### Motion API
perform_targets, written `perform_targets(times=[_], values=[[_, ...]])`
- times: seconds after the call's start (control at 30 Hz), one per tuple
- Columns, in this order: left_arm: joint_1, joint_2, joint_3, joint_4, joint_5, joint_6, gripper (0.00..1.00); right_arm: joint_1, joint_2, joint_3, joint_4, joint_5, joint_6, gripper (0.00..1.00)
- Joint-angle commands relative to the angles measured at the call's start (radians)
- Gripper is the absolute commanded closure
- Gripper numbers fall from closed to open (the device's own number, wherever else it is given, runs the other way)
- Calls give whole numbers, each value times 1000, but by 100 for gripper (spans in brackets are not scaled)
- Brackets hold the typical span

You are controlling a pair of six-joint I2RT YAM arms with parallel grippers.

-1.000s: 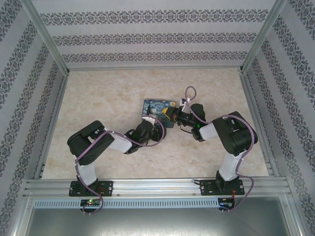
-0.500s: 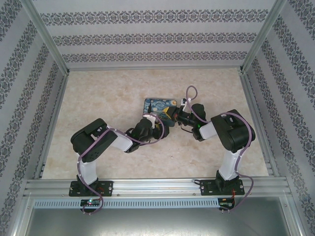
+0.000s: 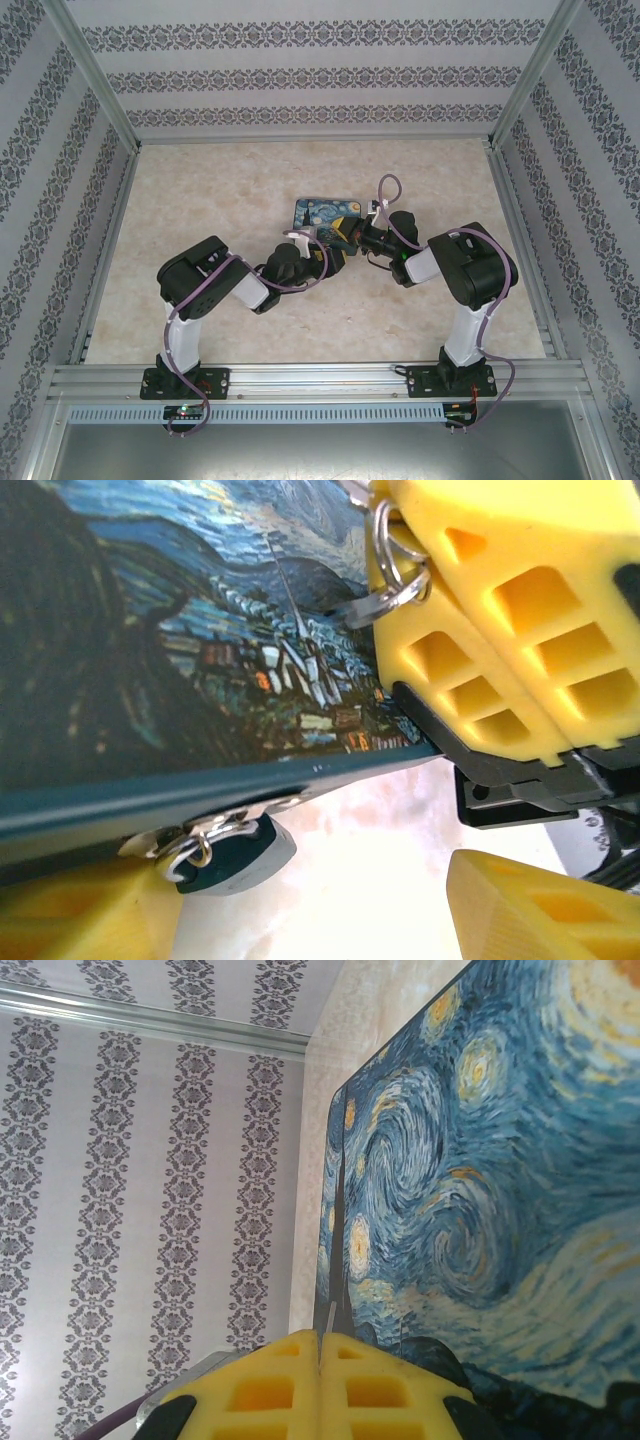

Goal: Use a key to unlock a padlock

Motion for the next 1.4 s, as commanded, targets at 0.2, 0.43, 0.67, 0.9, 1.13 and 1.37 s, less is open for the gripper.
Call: perform_targets(times=[0.2,0.43,0.67,0.9,1.13,1.37], values=[[-23,27,-4,-34,-35,-80,30,-16,16,4,57,1,6,100],[-30,72,34,-35,-32,-88,30,-18,33,0,63,2,11,100],[-43,61,4,99,-56,-139,30,-19,49,2,82,2,24,100],[-69,126,37,156,-101,-208,32,-25,49,6,82,-1,28,100],[-97,181,57,169,-166,-241,35,-27,52,4,86,-2,31,100],[-100,179,18,178,-260,-263,38,-33,50,2,92,-3,35,100]])
